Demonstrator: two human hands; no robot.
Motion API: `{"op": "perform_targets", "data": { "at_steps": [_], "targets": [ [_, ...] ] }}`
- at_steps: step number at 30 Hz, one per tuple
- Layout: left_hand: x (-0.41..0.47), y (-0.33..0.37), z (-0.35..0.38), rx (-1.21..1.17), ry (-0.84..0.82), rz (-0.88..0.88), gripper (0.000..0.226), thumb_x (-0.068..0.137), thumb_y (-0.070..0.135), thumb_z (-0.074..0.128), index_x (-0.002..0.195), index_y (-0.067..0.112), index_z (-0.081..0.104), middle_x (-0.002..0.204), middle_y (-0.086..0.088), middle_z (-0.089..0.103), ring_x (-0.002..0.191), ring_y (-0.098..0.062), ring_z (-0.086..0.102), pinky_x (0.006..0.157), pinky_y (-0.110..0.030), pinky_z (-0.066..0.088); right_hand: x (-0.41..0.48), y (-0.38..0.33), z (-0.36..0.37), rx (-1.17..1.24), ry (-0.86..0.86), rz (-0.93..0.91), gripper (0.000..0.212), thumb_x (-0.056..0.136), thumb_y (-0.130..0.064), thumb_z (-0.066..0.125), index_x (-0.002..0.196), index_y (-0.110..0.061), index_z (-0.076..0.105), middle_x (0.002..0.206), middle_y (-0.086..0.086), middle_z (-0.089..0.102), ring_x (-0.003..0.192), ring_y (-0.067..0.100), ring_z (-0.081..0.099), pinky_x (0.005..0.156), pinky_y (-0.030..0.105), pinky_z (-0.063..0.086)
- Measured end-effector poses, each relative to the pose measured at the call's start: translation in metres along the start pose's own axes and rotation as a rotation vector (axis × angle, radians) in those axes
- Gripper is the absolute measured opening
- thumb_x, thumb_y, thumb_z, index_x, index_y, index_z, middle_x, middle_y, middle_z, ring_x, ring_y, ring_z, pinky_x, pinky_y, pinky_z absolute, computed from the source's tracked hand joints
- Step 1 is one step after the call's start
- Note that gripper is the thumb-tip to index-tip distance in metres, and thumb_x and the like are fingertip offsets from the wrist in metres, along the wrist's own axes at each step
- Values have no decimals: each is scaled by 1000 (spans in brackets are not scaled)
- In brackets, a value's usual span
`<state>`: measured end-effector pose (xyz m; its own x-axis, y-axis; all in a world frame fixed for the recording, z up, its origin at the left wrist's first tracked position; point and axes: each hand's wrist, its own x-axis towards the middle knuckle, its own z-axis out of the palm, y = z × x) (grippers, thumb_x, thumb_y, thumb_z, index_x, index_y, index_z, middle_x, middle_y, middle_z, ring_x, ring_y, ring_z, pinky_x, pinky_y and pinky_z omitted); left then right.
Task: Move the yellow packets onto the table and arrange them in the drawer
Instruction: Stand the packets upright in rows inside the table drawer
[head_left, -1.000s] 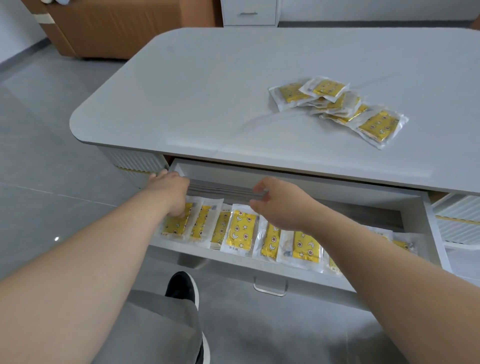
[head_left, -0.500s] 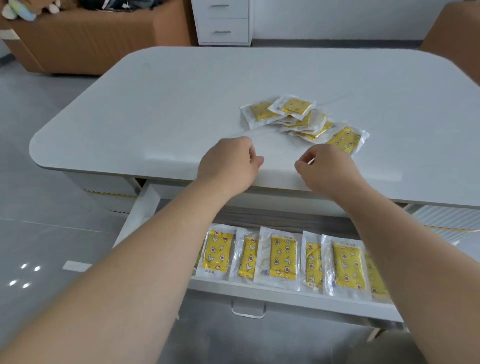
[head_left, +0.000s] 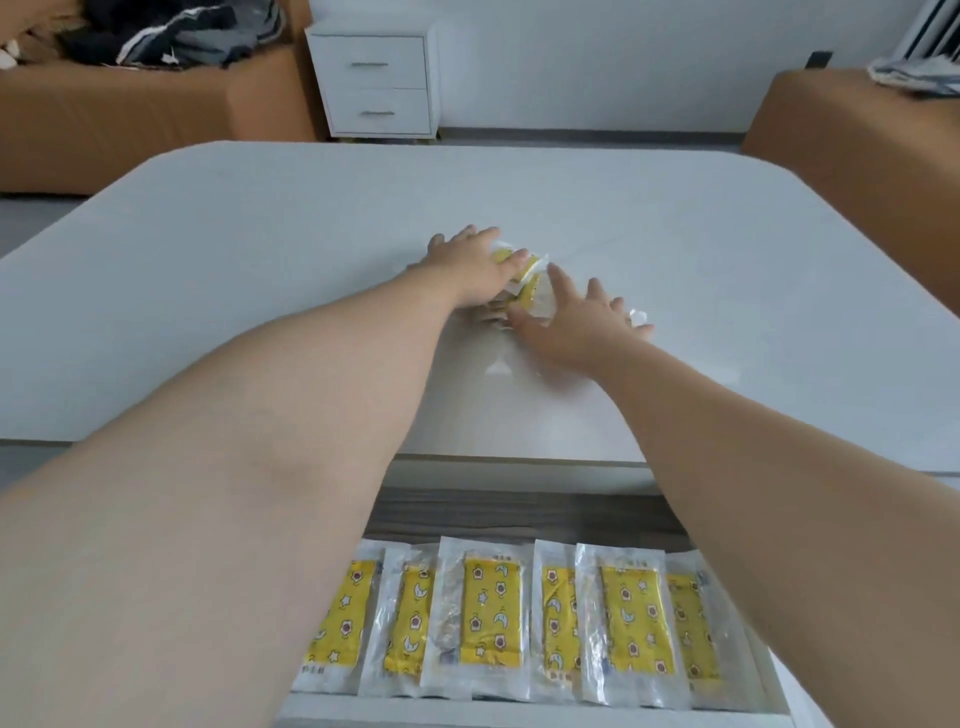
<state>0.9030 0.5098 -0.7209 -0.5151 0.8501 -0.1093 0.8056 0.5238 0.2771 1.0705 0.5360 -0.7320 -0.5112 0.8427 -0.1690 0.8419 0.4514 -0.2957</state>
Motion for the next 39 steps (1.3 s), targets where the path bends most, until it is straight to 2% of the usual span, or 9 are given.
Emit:
{"op": "perform_targets", "data": {
  "at_steps": [4, 12, 17, 20, 24, 28, 32, 36, 39],
  "targets": [
    [-11, -1, 20, 82, -10, -15, 84, 83, 86, 12, 155, 44, 23, 165, 14, 22, 152, -25, 19, 119, -56, 14, 0, 5, 6, -108, -61, -112, 88, 85, -84, 32, 158, -44, 4, 169, 1, 11, 155, 40, 1, 115, 71, 5],
    [-122, -22, 38, 91, 15, -16, 94, 76, 91, -3, 156, 45, 15, 166, 15, 17, 154, -22, 12, 119, -60, 14, -63, 41, 0, -71, -83, -447, 76, 86, -72, 53, 153, -46, 26, 159, -12, 33, 149, 24, 26, 119, 51, 16],
    [-164, -17, 44, 55, -10, -57, 101, 70, 93, -11, 157, 45, 6, 168, 12, 8, 155, -26, 3, 119, -64, 11, -84, 43, -8, -42, -138, -451, 73, 87, -65, 60, 152, -48, 31, 163, -16, 28, 153, 24, 18, 121, 53, 10],
    [-172, -14, 30, -33, -21, -48, 82, 86, 84, 7, 157, 45, 10, 169, 10, 3, 155, -25, 0, 117, -68, 5, -94, 32, -16, -123, -205, -376, 79, 87, -61, 60, 155, -49, 22, 166, -8, 22, 157, 31, 0, 119, 65, -1],
    [-198, -21, 11, -96, 84, -49, 61, 102, 61, 29, 158, 36, 23, 169, 3, 2, 155, -29, -3, 121, -61, 4, -123, 19, -16, 22, -141, -260, 70, 88, -38, 59, 153, -39, 33, 156, -3, 36, 153, 32, 12, 121, 63, 11],
    [-225, -36, 7, -19, 106, -79, 51, 99, 35, 51, 148, 22, 43, 153, -4, 39, 141, -29, 32, 114, -53, 34, -150, 0, -3, 97, 75, -262, 60, 93, -30, 54, 151, -30, 39, 153, 2, 40, 144, 28, 28, 115, 45, 31],
    [-223, -50, 8, 129, 30, -7, 55, 83, 22, 64, 134, 19, 45, 142, 0, 40, 131, -28, 37, 92, -48, 47, -144, -18, 8, -65, 46, -431, 70, 94, -27, 50, 157, -34, 22, 168, -6, 13, 153, 29, 9, 120, 49, 17],
    [-219, -62, 16, 144, 44, 64, 79, 83, 25, 68, 152, 21, 30, 157, 2, 32, 140, -25, 32, 99, -45, 45, -135, -21, 21, -113, -39, -451, 81, 93, -23, 49, 161, -32, 7, 169, -7, 10, 155, 29, 2, 122, 50, 9],
    [-223, -70, 19, 208, 86, 62, 71, 87, 38, 69, 149, 22, 38, 152, 2, 41, 137, -25, 41, 102, -44, 46, -135, -22, 25, -147, 37, -469, 78, 90, -20, 54, 159, -26, 20, 162, -5, 29, 151, 30, 14, 120, 49, 13]
  ]
}}
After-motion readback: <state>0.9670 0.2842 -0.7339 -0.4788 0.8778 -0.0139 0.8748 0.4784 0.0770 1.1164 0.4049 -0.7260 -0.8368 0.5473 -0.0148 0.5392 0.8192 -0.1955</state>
